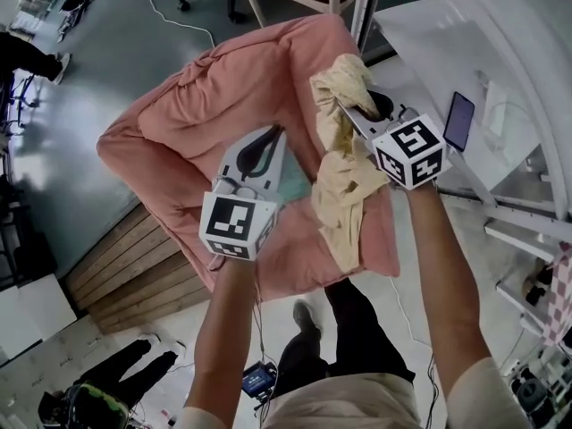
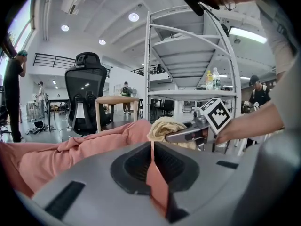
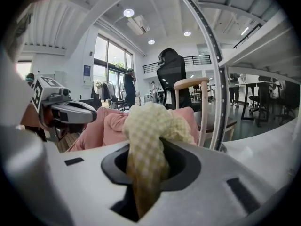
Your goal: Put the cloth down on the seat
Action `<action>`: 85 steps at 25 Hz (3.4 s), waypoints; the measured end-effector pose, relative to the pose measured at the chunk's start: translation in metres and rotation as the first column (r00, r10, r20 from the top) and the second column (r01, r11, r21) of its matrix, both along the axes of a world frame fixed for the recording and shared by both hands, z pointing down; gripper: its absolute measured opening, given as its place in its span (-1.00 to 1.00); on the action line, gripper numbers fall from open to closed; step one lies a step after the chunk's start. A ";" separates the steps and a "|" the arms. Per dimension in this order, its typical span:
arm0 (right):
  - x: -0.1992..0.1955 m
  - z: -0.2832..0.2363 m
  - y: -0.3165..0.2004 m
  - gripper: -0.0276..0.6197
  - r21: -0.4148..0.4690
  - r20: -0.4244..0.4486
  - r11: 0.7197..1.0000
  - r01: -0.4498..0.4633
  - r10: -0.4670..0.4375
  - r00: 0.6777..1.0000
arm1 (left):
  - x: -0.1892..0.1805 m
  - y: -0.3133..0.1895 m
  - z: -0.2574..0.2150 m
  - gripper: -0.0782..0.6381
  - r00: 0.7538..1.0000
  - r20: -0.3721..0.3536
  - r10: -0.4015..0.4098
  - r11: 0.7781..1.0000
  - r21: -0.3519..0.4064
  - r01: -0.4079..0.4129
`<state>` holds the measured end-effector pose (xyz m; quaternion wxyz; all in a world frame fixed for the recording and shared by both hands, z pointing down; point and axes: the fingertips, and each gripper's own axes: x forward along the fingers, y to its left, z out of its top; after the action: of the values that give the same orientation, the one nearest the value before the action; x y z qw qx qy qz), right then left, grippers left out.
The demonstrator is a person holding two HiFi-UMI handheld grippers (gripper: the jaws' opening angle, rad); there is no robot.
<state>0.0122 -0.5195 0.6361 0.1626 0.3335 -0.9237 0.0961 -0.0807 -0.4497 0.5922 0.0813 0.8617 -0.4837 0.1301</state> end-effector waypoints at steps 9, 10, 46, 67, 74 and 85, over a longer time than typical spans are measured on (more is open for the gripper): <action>-0.003 0.048 -0.024 -0.58 0.021 -0.017 1.000 0.006 -0.006 1.000 | -0.006 -0.001 0.035 -0.72 1.000 0.001 -0.016 0.999 -0.048 0.016; -0.003 0.051 -0.026 -0.58 0.024 -0.012 1.000 0.005 -0.004 1.000 | -0.007 -0.001 0.037 -0.72 1.000 0.002 -0.017 0.999 -0.050 0.017; 0.023 -0.106 0.119 -0.73 0.086 -0.007 0.993 -0.077 0.078 0.997 | -0.024 0.115 -0.127 -0.72 1.000 0.024 0.018 0.995 0.096 -0.020; -0.017 -0.317 0.326 -0.93 0.218 0.025 0.975 0.030 -0.036 0.999 | -0.075 0.290 -0.295 -0.72 0.999 0.046 -0.006 0.968 0.251 -0.006; -0.034 -0.364 0.386 -0.94 0.248 0.011 0.965 0.083 -0.089 0.996 | -0.083 0.347 -0.337 -0.72 0.998 0.054 -0.012 0.954 0.299 -0.005; -0.050 -0.420 0.474 -0.94 0.308 -0.029 0.943 0.124 -0.121 0.992 | -0.092 0.432 -0.395 -0.72 1.000 0.026 -0.009 0.941 0.339 -0.001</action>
<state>-0.0375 -0.0460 0.2161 0.1187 0.2972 -0.9454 -0.0616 -0.1722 -0.0181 0.1973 -0.0743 0.8599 -0.5018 0.0566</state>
